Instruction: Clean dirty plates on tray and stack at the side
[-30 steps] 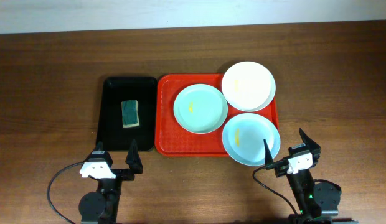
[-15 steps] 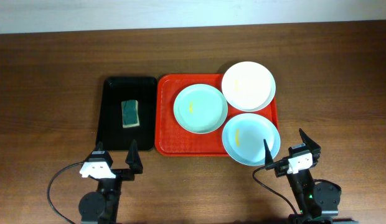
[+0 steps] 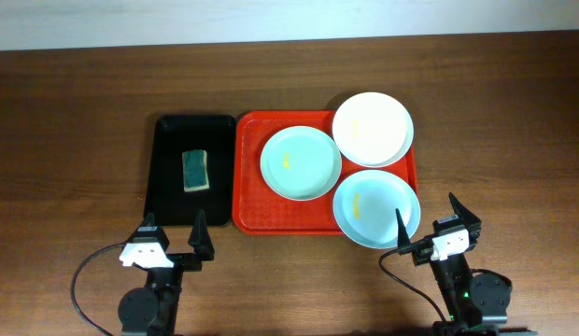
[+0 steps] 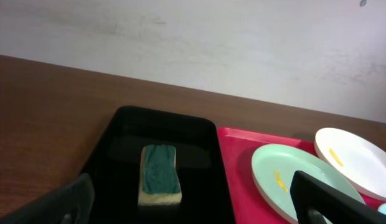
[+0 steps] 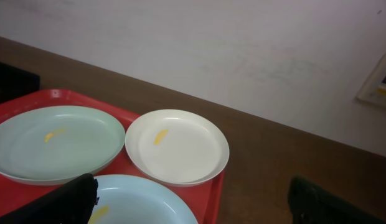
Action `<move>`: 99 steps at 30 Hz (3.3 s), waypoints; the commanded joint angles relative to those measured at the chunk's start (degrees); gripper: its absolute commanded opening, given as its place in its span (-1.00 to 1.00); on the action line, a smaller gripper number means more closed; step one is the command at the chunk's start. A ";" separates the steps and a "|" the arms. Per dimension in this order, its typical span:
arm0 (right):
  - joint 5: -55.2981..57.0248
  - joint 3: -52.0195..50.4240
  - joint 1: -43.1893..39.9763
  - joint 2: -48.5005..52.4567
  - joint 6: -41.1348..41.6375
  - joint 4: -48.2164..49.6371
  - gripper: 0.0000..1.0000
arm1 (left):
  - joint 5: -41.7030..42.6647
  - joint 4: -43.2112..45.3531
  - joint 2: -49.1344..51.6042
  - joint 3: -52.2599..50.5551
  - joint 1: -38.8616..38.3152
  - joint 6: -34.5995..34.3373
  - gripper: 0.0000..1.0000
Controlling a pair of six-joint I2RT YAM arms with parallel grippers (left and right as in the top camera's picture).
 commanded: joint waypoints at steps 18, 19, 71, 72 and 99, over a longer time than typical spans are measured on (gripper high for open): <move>1.14 -0.26 -0.26 0.09 0.52 -0.59 0.97 | 1.03 -0.39 -0.07 -0.09 -0.24 1.14 0.98; 1.14 -0.26 -0.26 0.09 0.52 -0.59 0.97 | 1.03 -0.42 -0.07 -0.09 -0.24 1.14 0.98; -30.88 60.87 -0.33 68.83 18.08 -23.71 0.30 | 1.03 -0.39 -0.07 -0.09 -0.24 1.14 0.98; -29.20 60.87 -0.33 69.57 19.26 -24.87 0.18 | 1.03 -0.42 -0.07 -0.09 -0.24 1.14 0.98; -16.35 64.85 -0.31 71.84 25.16 -39.56 -0.15 | 2.10 -17.90 18.03 36.72 -0.24 3.52 0.98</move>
